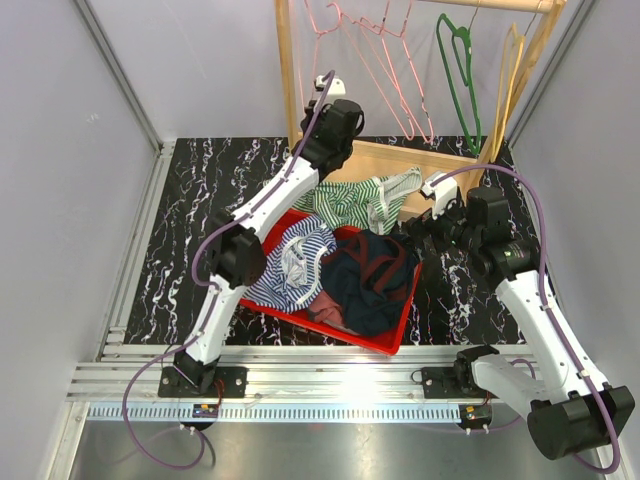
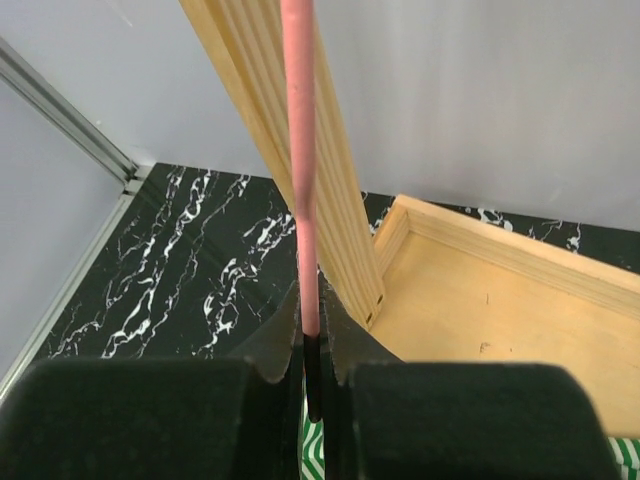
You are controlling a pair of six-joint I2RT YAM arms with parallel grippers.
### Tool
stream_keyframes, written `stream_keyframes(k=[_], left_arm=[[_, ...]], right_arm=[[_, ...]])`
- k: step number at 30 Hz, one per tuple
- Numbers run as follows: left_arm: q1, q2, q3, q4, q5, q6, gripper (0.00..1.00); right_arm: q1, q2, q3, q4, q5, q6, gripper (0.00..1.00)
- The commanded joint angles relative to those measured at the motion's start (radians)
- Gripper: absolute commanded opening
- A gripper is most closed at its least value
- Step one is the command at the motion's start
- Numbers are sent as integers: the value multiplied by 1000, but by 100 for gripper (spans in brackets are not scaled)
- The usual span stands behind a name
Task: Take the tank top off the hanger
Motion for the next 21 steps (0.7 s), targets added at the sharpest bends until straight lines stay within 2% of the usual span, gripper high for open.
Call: stream_keyframes(k=[1,5,10,14,21], left_arm=[[14,-44,-32,-43,57,-69,0],[1,-141,-183,33,87,-92,0],[-34,-323,-369,122,145,-78,0],[-68,-438,-530,154,211,-91,0],[-78,-552,-653,138,328,-155,0]], right_arm=[[-5,-7,14,5,-19,-8,100],[-6,-10,16,-9,-34,-25,100],[-5,-18,28,-89,-95,-144,100],[-6,-47,72,-217,-135,-226,100],[-6,-96,123,-465,-139,-391,100]])
